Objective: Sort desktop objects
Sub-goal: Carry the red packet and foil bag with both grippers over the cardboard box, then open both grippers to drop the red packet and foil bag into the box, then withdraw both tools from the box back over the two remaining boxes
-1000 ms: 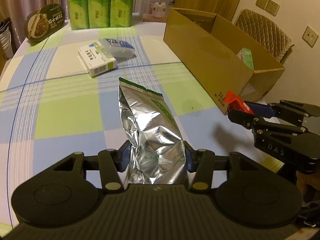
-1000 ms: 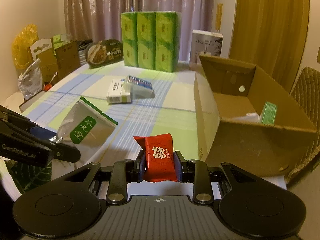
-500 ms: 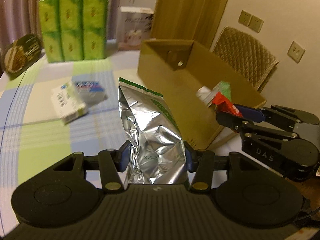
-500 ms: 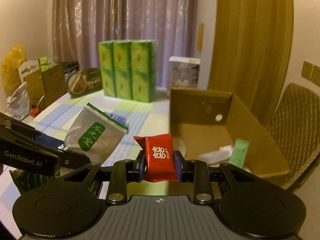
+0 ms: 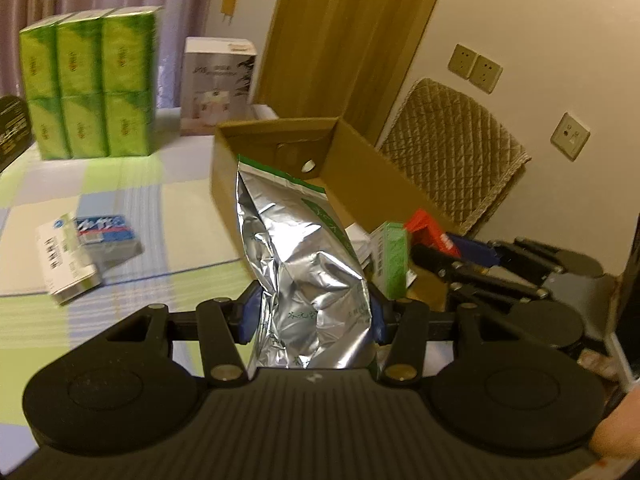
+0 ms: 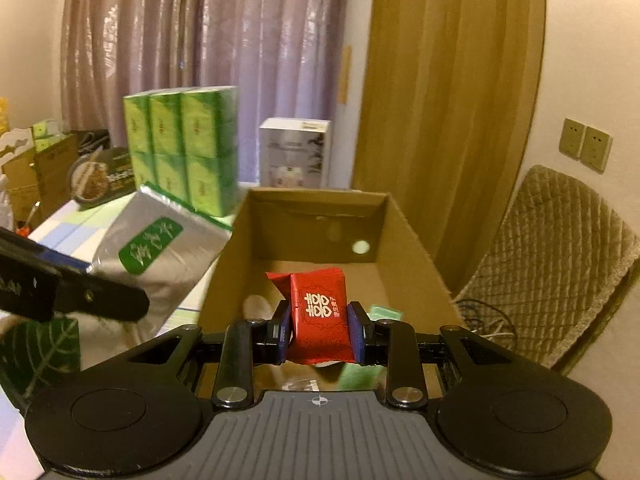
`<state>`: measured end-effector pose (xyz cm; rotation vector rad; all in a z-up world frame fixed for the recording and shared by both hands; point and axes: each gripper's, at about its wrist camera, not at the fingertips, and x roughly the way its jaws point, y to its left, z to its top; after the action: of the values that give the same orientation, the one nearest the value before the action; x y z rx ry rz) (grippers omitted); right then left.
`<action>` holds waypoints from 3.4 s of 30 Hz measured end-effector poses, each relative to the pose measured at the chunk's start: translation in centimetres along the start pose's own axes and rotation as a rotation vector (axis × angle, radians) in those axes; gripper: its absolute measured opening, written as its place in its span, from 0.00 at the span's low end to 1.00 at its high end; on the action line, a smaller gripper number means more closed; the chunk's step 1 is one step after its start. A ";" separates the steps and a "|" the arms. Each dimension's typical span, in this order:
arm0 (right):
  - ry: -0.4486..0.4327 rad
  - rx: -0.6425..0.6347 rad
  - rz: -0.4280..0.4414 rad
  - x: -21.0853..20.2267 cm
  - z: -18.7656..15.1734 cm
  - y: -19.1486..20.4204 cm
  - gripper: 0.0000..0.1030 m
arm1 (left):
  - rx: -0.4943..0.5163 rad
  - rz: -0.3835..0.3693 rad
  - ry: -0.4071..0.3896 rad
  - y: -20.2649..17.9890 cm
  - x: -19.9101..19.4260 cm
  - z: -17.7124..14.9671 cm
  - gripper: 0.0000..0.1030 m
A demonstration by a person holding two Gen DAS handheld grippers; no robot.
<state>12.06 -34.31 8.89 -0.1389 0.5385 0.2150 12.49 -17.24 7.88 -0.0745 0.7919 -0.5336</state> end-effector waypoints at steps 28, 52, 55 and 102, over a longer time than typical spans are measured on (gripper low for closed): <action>0.031 0.064 -0.017 4.8 0.0 -6.1 0.26 | -0.132 0.000 0.008 -3.0 8.6 3.7 0.45; 0.047 0.100 0.009 6.1 -0.3 -6.9 0.26 | -0.173 0.027 -0.017 -1.4 9.2 3.4 0.49; 0.050 0.099 0.017 6.1 -0.3 -6.6 0.26 | -0.170 0.030 -0.024 -1.1 8.5 3.0 0.49; 0.060 0.054 0.161 -2.1 -0.9 3.3 0.93 | -0.224 0.153 -0.040 6.3 -4.3 -7.0 0.91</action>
<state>9.02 -31.65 8.96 -0.0491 0.6151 0.3540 7.88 -8.81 4.13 -0.2283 0.8090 -0.2961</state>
